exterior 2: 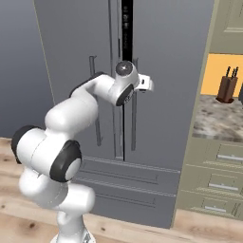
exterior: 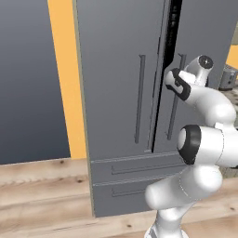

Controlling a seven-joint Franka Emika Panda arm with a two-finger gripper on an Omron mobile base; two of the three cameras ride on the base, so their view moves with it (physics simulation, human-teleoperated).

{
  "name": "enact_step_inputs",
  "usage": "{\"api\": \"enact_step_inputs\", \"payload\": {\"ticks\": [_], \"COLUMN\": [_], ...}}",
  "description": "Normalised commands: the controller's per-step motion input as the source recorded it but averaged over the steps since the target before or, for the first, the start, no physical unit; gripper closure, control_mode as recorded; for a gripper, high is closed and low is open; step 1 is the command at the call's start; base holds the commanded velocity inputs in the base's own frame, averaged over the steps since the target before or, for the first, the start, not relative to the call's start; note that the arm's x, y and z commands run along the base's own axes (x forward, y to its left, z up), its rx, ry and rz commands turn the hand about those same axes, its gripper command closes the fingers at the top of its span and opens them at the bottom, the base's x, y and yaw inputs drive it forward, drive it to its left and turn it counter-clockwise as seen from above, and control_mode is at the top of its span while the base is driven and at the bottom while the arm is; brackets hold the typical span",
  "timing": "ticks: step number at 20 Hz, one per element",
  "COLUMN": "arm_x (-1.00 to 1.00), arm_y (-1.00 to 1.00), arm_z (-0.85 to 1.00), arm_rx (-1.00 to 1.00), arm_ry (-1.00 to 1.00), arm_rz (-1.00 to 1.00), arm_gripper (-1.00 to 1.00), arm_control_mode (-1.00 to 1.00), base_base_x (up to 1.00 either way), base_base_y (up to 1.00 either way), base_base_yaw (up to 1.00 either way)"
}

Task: Move the hot dog bun to the plate on the dining table and place the condiment next to that plate. Then navigate to the fridge and take the sausage and place it on the plate as well.

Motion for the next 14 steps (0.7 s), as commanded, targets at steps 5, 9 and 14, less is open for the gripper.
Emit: {"api": "enact_step_inputs", "payload": {"ticks": [5, 9, 14], "arm_x": [0.38, 0.37, 0.42], "arm_y": [-0.06, 0.00, 0.04], "arm_z": [-0.02, -0.09, -0.12], "arm_rx": [0.00, 0.00, 0.00], "arm_ry": [-0.02, -0.03, -0.01], "arm_rz": [0.00, 0.00, 0.00], "arm_gripper": [-1.00, 1.00, 1.00], "arm_control_mode": [-1.00, -1.00, -1.00], "base_base_x": [0.00, 0.00, 0.00], "base_base_y": [0.00, 0.00, 0.00], "base_base_yaw": [0.00, 0.00, 0.00]}}
